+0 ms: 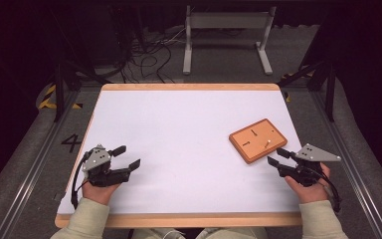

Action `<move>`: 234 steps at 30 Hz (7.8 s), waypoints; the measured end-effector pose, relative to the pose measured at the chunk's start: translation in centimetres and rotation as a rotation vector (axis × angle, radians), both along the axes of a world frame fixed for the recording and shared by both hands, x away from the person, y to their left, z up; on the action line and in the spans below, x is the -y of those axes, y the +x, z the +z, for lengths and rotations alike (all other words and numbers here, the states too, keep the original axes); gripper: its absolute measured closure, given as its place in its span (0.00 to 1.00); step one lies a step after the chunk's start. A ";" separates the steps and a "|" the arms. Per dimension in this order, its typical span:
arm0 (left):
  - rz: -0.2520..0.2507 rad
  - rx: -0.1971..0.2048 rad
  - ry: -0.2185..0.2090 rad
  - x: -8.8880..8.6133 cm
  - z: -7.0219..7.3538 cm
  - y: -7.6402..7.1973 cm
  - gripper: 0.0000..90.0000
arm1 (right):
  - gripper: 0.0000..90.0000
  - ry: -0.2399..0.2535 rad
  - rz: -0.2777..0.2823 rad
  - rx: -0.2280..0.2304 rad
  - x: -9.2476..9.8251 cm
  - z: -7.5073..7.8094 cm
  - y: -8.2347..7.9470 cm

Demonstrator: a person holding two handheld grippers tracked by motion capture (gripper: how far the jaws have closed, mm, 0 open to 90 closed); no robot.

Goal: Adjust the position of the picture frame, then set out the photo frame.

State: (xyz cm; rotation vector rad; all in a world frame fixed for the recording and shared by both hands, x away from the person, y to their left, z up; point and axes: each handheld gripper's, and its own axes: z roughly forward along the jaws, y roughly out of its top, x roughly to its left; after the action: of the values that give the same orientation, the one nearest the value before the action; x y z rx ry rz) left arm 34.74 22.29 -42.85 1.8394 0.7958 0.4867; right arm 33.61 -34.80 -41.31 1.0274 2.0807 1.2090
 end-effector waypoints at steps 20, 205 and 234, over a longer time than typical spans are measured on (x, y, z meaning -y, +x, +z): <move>-0.004 -0.005 0.017 0.4 0.0 -0.1 0.30 | 0.59 -0.040 -0.042 -0.027 0.7 2.7 0.9; -0.153 -0.096 0.047 3.4 -0.4 1.1 0.39 | 0.79 -0.144 0.390 -0.174 -16.3 3.6 2.8; -0.287 -0.100 0.024 10.8 2.2 3.5 0.39 | 0.60 -0.025 0.135 -0.073 -6.0 4.4 2.6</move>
State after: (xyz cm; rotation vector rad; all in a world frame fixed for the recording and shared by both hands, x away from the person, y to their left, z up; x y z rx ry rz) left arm 38.23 11.48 -40.70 1.9730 0.5799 0.2222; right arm 36.20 -28.83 -36.93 0.9461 2.2471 1.2227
